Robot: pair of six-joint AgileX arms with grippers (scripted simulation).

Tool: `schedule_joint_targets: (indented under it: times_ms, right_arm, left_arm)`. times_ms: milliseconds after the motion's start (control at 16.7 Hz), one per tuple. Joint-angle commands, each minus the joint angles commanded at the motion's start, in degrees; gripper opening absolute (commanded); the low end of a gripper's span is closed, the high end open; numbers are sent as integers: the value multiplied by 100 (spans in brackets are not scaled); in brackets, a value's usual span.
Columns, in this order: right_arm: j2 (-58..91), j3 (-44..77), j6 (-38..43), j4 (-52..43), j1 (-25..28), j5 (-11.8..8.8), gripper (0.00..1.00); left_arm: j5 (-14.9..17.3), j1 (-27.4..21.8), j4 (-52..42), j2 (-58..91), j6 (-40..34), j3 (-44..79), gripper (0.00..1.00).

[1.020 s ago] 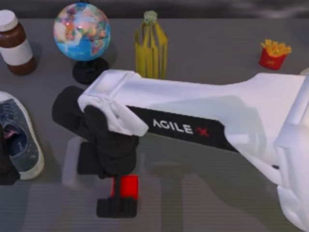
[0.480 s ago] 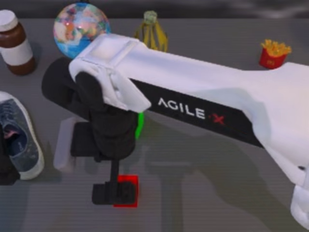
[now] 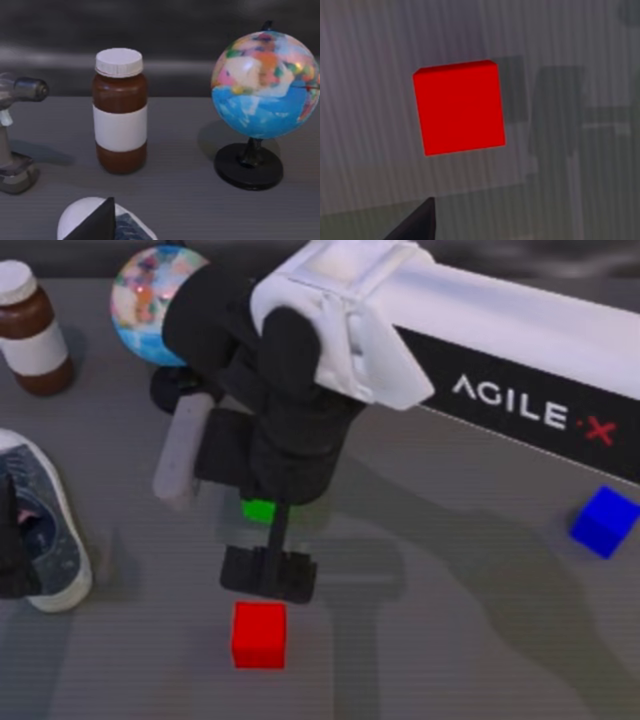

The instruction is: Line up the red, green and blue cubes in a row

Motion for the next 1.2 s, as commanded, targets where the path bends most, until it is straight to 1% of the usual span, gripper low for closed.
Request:
schedule_joint_targets:
  times_ms: [120, 300, 480, 660, 960, 1200]
  right_arm:
    - [-866, -713, 206, 548, -402, -51, 100]
    - [-2589, -2119, 622, 1532, -1160, -136, 100]
    - [-4609, -3828, 1122, 2606, -2019, -208, 100]
    - [-6629, -5687, 1625, 3655, -2861, -228, 100]
    - [-9439, -8558, 2307, 5235, -4049, -121, 100]
    - [-11148, -10207, 2677, 6255, -4731, 22, 100]
  left_arm:
    - [7, -220, -519, 879, -88, 844, 100]
    - [16, -599, -1449, 2595, -242, 2343, 100]
    - [22, -1015, -2529, 4657, -419, 3981, 100]
    - [27, -1416, -3609, 6666, -600, 5539, 100]
    - [34, -2014, -5195, 9472, -874, 7856, 100]
    - [29, -2372, -6066, 11025, -1037, 9327, 100]
